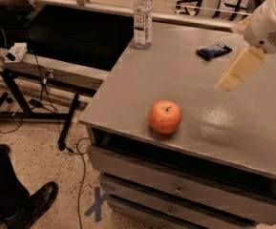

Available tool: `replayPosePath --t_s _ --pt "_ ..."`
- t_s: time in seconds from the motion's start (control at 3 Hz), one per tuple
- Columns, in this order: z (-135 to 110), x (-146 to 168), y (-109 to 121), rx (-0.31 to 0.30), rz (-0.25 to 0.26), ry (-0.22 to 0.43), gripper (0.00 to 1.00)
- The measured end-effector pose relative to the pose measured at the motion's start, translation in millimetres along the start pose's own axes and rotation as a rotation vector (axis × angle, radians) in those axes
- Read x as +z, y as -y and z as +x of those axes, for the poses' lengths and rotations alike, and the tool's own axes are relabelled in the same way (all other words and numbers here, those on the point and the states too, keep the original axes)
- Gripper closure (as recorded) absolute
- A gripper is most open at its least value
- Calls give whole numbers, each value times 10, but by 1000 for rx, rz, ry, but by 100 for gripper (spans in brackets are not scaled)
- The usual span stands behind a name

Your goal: Move rxbar blueberry near blue plastic bottle

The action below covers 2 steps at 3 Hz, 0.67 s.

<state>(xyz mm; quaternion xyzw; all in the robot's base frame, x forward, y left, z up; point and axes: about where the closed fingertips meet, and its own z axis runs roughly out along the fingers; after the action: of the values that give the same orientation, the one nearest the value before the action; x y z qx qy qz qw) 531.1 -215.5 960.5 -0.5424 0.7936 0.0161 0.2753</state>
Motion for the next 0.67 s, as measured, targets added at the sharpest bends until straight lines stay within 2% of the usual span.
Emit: replayPosePath --t_s 0.33,0.67 --pt "-136 300 476 80 50 109 0" --pt "-171 588 892 179 116 196 0"
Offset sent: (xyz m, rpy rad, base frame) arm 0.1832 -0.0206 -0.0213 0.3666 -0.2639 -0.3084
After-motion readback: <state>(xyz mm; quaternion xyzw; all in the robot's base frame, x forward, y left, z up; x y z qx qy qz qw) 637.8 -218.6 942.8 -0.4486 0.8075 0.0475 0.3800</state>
